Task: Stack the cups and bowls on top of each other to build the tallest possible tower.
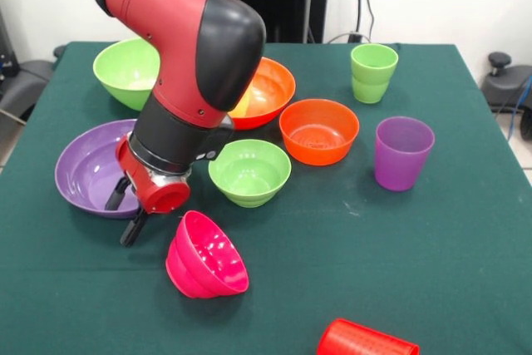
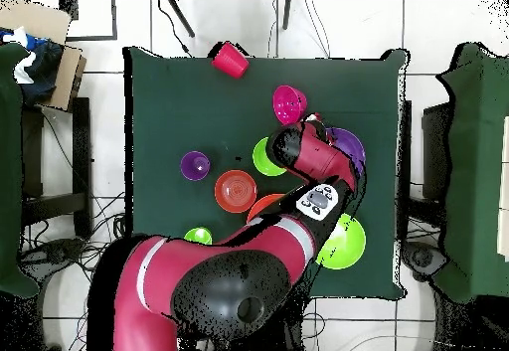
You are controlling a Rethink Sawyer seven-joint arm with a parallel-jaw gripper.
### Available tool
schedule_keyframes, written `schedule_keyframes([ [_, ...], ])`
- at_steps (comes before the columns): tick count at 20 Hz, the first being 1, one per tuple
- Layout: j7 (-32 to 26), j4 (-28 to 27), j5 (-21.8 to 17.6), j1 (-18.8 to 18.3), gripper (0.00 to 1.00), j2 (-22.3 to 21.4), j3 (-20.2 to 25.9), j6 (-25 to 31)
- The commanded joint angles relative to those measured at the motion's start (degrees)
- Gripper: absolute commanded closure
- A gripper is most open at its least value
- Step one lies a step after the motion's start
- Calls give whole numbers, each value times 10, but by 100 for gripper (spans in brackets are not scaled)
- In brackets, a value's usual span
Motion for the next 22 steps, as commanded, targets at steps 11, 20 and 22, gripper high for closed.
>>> schedule_keyframes([
  [11, 49, 34, -41, -22, 0, 12, 112, -31],
  [20, 51, 32, -36, -14, 0, 15, 100, -22],
  [22, 50, 32, -35, -12, 0, 14, 97, -19],
])
